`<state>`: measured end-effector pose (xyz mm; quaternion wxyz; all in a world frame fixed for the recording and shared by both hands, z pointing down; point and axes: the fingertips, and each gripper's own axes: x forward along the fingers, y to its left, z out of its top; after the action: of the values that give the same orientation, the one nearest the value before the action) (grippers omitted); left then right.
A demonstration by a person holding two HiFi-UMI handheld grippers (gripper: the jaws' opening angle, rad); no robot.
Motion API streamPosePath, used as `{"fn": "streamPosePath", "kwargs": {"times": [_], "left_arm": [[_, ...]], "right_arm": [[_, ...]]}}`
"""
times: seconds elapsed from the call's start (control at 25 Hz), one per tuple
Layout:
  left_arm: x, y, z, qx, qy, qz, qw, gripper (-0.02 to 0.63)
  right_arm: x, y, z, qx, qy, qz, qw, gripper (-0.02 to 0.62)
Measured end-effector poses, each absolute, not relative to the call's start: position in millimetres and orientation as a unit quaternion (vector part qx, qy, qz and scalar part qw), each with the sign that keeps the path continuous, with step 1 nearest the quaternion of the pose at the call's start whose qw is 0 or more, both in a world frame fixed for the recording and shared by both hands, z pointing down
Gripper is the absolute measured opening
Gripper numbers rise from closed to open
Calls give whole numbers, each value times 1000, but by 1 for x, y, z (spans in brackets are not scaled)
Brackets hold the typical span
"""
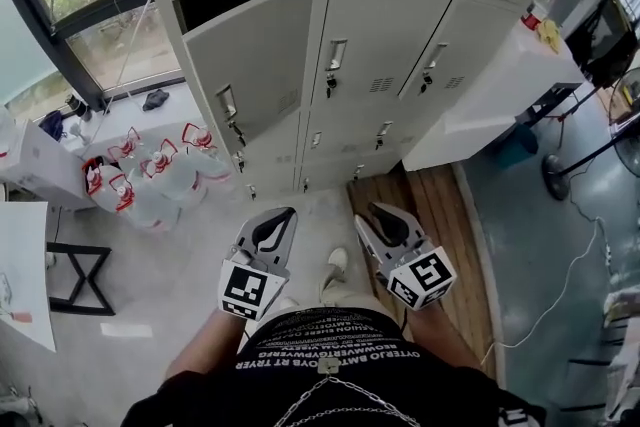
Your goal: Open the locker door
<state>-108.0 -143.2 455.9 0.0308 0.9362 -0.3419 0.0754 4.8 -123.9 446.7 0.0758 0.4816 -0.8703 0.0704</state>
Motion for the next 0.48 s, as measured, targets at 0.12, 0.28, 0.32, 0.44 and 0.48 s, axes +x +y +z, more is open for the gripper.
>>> {"fn": "streamPosePath", "kwargs": {"times": [0.12, 0.28, 0.32, 0.44, 0.48], "left_arm": [[-93, -160, 453, 933, -352, 76, 31, -6], [-76, -187, 450, 928, -361, 83, 22, -6], [-73, -196, 449, 927, -365, 85, 19, -6], [-61, -218, 446, 923, -375, 84, 18, -6], [-57, -225, 446, 922, -377, 84, 18, -6]], "right_arm": [[18, -145, 450, 470, -877, 76, 67, 97], [34, -178, 443, 458, -885, 68, 58, 97], [37, -186, 441, 454, -887, 67, 54, 97], [48, -206, 444, 445, -891, 72, 52, 97], [52, -212, 445, 444, -891, 74, 51, 97]]}}
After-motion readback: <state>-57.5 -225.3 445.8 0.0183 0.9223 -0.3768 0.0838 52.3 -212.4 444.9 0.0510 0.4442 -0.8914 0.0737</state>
